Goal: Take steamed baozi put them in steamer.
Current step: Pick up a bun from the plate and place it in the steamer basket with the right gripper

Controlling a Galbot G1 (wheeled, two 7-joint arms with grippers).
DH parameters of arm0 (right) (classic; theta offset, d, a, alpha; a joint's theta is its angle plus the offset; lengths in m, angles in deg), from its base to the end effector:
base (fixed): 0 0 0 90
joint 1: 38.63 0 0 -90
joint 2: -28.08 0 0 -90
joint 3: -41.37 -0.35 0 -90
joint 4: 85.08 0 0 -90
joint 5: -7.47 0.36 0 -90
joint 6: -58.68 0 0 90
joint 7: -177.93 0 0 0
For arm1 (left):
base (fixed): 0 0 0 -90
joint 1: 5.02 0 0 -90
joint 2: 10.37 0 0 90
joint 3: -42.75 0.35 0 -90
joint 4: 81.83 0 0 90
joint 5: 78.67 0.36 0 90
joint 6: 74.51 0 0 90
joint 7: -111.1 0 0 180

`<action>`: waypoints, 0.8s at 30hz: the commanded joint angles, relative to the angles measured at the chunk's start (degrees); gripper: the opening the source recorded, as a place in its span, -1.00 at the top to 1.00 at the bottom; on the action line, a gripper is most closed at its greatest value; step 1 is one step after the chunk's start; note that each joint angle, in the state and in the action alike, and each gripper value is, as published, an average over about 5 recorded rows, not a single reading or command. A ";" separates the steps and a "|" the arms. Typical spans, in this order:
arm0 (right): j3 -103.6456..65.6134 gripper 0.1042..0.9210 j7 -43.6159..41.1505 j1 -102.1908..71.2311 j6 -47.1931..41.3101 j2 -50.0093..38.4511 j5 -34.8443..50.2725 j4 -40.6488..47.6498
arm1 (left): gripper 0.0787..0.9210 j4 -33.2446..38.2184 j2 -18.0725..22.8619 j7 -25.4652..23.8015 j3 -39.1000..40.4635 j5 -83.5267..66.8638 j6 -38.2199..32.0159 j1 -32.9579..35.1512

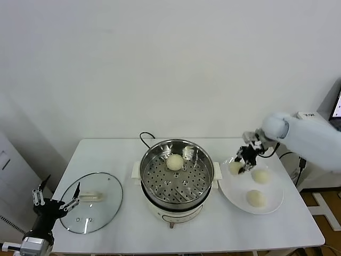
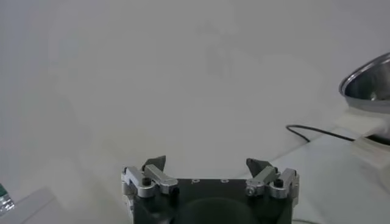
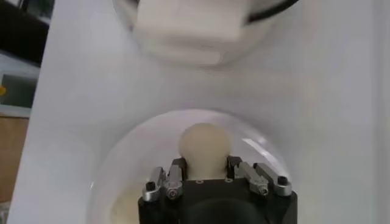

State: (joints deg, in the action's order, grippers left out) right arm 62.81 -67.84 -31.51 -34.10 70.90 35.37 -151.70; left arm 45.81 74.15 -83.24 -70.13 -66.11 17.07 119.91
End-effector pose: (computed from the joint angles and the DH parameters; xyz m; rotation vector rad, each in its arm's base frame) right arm 0.5712 -0.1524 -0.0504 1.4718 -1.4577 1.2911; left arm 0.1472 0.1228 -0.2479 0.0554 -2.9815 -0.7960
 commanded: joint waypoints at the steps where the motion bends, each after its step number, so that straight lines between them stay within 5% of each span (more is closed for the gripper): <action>1: 11.14 0.26 -4.58 21.99 -1.73 3.06 16.49 -2.36 | -0.77 -0.01 0.00 0.00 -0.42 -0.29 -0.04 -0.07; 12: 6.36 0.26 10.27 11.47 -20.04 12.36 23.75 -22.97 | -0.77 -0.53 0.08 0.01 -0.40 -0.63 0.04 -0.69; 24: 2.23 0.19 27.55 -2.54 -30.84 24.81 25.58 -20.35 | -0.77 -0.58 0.49 0.01 -0.41 -0.93 -0.03 -0.74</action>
State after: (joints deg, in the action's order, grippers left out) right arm 65.97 -49.92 -28.79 -57.73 89.25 57.81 -169.39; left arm 45.23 74.63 -83.23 -70.47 -66.86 17.09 119.16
